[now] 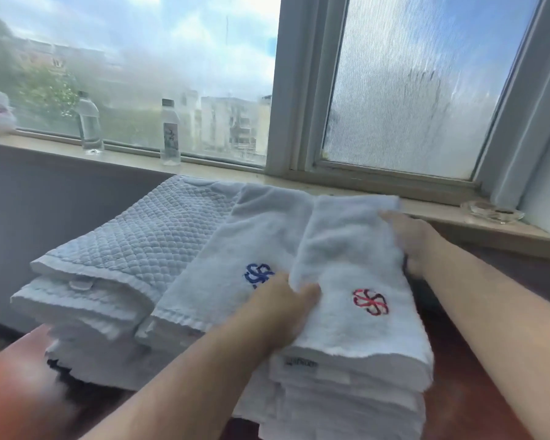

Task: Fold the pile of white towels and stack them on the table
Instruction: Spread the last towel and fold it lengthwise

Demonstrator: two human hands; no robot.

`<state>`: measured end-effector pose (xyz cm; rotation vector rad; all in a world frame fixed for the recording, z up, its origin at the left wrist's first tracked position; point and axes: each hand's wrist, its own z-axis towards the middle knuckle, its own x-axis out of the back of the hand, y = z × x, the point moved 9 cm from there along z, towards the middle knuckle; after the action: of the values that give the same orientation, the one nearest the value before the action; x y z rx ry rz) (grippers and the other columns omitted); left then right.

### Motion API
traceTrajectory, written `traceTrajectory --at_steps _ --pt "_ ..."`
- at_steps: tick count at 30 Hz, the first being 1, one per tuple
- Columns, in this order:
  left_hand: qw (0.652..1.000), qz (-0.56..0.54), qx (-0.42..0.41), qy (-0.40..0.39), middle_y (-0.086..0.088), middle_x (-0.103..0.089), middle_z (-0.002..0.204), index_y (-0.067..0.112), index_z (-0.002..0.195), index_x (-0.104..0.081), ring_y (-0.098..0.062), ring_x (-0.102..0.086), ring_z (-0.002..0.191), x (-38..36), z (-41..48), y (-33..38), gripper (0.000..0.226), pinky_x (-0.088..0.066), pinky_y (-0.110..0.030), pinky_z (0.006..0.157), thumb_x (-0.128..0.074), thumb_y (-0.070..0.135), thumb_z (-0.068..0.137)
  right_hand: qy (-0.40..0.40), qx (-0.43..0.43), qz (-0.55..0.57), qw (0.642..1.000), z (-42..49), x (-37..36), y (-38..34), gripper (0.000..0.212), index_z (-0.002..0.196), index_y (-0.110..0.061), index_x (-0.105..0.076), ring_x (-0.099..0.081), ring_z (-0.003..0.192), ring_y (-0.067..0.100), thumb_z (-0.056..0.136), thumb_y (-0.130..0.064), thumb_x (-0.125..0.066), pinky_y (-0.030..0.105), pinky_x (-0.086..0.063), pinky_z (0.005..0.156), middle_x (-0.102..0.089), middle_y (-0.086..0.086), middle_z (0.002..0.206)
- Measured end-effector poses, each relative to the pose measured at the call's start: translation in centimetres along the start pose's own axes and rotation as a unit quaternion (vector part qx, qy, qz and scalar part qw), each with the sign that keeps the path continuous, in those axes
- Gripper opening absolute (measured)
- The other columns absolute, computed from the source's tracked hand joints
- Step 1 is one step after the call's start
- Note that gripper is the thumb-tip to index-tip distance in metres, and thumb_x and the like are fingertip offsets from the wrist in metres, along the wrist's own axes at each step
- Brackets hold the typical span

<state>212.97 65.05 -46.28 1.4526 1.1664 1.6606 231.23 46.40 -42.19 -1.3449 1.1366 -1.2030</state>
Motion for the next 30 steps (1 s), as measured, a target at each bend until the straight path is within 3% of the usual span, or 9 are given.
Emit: traceTrajectory --at_steps 3,7,11,13,17,21,23,27,30 --pt "1.000 0.018 0.010 0.012 0.012 -0.067 0.101 0.032 0.123 -0.056 -0.009 -0.064 0.088 -0.2 0.8 -1.1 0.035 -0.051 -0.027 0.076 -0.055 0.051 0.094 0.031 -0.021 -0.151 0.988 2.1 0.0 3.4 0.026 0.081 -0.003 -0.074 -0.068 0.068 0.027 0.089 -0.027 -0.072 0.029 -0.054 0.059 -0.070 0.011 0.093" --pt "0.991 -0.119 0.035 -0.046 0.006 -0.071 0.117 0.038 0.140 -0.044 -0.020 -0.071 0.103 -0.2 0.7 -1.5 0.080 -0.055 -0.043 0.095 -0.076 0.058 0.070 0.069 -0.009 -0.174 0.982 2.7 0.5 2.0 0.036 0.103 0.004 -0.070 -0.065 0.070 0.027 0.086 -0.028 -0.070 0.030 -0.044 0.056 -0.070 0.011 0.086" --pt "0.991 0.127 -0.044 0.022 0.015 -0.048 0.129 0.047 0.152 -0.014 -0.008 -0.051 0.116 1.7 0.2 0.7 0.093 -0.039 -0.027 0.100 -0.072 0.062 0.080 0.147 0.117 -0.350 0.918 0.8 0.0 -1.4 0.056 0.135 -0.003 -0.052 -0.053 0.118 0.036 0.090 -0.031 -0.067 0.042 -0.047 0.095 -0.052 0.020 0.134" --pt "0.956 0.229 -0.153 0.101 0.014 -0.040 0.136 0.046 0.151 -0.022 -0.008 -0.041 0.125 2.1 -0.6 3.7 0.077 -0.034 -0.024 0.100 -0.066 0.052 0.088 0.165 0.213 -0.392 0.880 -1.0 -0.6 -4.1 0.053 0.139 -0.015 -0.052 -0.043 0.131 0.036 0.090 -0.031 -0.064 0.048 -0.039 0.109 -0.045 0.016 0.141" --pt "0.924 0.326 -0.196 0.039 0.013 -0.028 0.158 0.043 0.152 -0.028 -0.010 -0.023 0.145 -1.1 -1.2 4.1 0.077 -0.023 -0.033 0.115 -0.044 0.078 0.086 0.026 0.206 -0.397 0.894 -0.8 -3.8 -3.6 0.030 0.088 -0.022 -0.069 -0.060 0.098 0.030 0.100 -0.036 -0.046 0.038 -0.046 0.085 -0.066 0.007 0.097" --pt "0.901 0.416 -0.121 -0.036 0.014 0.009 0.168 0.044 0.156 0.007 -0.008 0.006 0.153 -3.3 -1.3 0.3 0.109 0.001 -0.035 0.120 -0.022 0.098 0.066 -0.119 0.153 -0.403 0.894 -0.2 -7.0 1.4 0.044 0.148 -0.029 -0.049 -0.025 0.150 0.021 0.109 -0.040 -0.031 0.043 -0.018 0.123 -0.032 -0.002 0.162" --pt "0.903 0.413 -0.116 -0.033 0.014 0.013 0.167 0.043 0.157 0.010 -0.006 0.010 0.153 -3.1 -1.3 0.0 0.114 0.005 -0.035 0.121 -0.016 0.099 0.061 -0.115 0.162 -0.414 0.888 -0.3 -6.8 1.7 0.048 0.154 -0.032 -0.038 -0.015 0.153 0.019 0.109 -0.043 -0.029 0.048 -0.008 0.125 -0.019 -0.005 0.167" --pt "0.905 0.412 -0.106 -0.023 0.011 0.012 0.168 0.034 0.159 0.008 -0.006 0.012 0.153 -2.9 -2.1 -0.6 0.116 0.008 -0.035 0.123 -0.010 0.097 0.063 -0.090 0.172 -0.404 0.894 -3.1 -5.5 1.4 0.034 0.115 -0.022 -0.062 -0.049 0.127 0.029 0.103 -0.040 -0.036 0.053 -0.032 0.113 -0.056 0.004 0.135" --pt "0.907 0.409 -0.099 -0.013 0.007 0.013 0.168 0.028 0.161 0.008 -0.007 0.015 0.153 -2.8 -3.7 -1.4 0.112 0.010 -0.036 0.124 -0.007 0.093 0.071 -0.081 0.196 -0.380 0.900 -7.4 -4.2 2.4 0.030 0.108 -0.011 -0.063 -0.047 0.121 0.033 0.104 -0.029 -0.039 0.042 -0.030 0.109 -0.058 0.011 0.118"
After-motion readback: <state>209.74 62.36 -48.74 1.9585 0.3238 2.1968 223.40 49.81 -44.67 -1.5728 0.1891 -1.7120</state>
